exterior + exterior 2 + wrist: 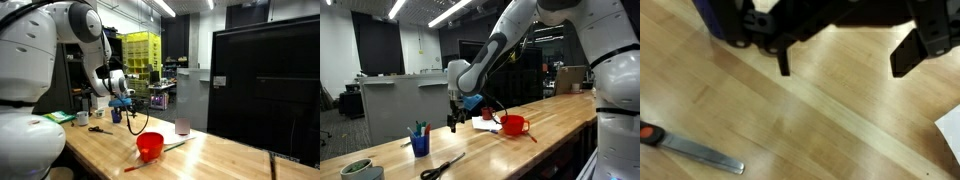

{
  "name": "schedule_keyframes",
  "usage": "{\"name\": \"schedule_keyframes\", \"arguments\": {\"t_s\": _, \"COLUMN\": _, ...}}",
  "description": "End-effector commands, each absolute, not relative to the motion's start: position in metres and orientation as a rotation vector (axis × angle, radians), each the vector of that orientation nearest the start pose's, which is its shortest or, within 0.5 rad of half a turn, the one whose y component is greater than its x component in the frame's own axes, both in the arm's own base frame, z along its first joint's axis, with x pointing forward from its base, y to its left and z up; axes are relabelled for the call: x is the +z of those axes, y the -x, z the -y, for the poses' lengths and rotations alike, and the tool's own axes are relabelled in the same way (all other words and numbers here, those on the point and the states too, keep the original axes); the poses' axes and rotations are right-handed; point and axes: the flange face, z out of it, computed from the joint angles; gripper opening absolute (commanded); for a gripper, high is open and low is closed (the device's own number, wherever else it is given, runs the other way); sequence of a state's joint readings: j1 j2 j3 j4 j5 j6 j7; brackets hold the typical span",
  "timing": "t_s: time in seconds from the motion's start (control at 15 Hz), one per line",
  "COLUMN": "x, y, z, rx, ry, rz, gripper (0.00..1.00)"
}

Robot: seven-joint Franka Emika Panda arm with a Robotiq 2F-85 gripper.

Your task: Bring the blue sharpie closer to the cup

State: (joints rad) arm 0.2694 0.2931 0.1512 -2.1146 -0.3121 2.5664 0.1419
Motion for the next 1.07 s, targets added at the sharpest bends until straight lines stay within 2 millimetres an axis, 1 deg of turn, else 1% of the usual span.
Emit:
{"name": "schedule_keyframes", "arguments": {"t_s": 0.0, "x": 0.284, "y": -0.56, "z": -0.249, "rx": -0.324, "ry": 3.055, "rz": 0.88, "gripper": 1.0}}
{"name": "schedule_keyframes", "arguments": {"t_s": 0.47, "x": 0.273, "y": -0.595, "z": -0.243, "rx": -0.358, "ry": 2.991, "rz": 0.962, "gripper": 1.0}}
{"name": "schedule_keyframes", "arguments": {"t_s": 0.67, "x": 0.271, "y": -0.606, "z": -0.236, "rx": -0.362, "ry": 2.978, "rz": 0.946, "gripper": 1.0}}
{"name": "schedule_keyframes", "arguments": {"t_s": 1.0, "x": 0.265, "y": -0.619, "z": -0.221, "rx": -0.353, "ry": 2.959, "rz": 0.855, "gripper": 1.0}}
